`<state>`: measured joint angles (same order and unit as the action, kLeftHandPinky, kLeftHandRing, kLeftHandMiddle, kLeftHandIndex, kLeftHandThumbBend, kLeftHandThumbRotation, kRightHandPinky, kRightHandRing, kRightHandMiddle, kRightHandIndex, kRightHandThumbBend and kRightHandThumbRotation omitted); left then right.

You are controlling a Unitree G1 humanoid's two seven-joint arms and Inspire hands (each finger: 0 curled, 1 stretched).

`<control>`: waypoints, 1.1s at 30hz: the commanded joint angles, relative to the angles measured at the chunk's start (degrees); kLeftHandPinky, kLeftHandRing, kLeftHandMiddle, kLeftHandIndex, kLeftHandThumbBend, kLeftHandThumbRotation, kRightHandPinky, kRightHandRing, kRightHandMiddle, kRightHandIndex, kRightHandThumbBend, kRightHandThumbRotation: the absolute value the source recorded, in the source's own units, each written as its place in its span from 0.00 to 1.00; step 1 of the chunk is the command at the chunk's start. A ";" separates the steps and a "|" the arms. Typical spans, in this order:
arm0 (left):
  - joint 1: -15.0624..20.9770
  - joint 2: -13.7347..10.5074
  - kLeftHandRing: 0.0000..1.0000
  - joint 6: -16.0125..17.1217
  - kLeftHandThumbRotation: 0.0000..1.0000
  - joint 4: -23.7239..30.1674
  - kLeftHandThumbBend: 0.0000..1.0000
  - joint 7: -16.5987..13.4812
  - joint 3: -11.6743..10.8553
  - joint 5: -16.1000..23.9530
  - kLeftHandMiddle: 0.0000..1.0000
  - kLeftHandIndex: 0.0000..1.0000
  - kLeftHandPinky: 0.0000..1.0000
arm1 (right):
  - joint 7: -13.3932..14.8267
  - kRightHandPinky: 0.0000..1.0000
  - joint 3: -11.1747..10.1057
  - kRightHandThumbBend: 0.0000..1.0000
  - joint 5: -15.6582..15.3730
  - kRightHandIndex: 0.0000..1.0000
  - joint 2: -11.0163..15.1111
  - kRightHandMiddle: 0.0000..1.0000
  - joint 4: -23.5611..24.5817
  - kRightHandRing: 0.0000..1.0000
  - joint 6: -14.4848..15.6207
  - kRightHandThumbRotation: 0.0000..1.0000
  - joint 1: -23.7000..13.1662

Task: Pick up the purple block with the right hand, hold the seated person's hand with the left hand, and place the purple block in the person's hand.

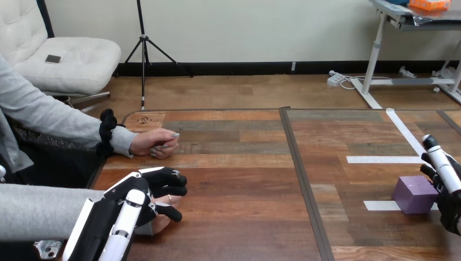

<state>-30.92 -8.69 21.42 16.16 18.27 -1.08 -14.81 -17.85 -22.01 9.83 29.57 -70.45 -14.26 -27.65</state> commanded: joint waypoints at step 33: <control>2.66 -0.15 0.68 1.10 0.90 1.48 0.27 0.93 -1.62 -1.13 0.68 0.62 0.43 | 5.13 0.88 8.23 0.93 -10.45 0.88 1.04 0.92 -0.06 0.92 -6.44 0.37 0.44</control>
<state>-30.94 -8.69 21.25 16.49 18.82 -1.85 -15.16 -12.16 -14.38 -0.62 30.13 -70.49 -19.00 -26.71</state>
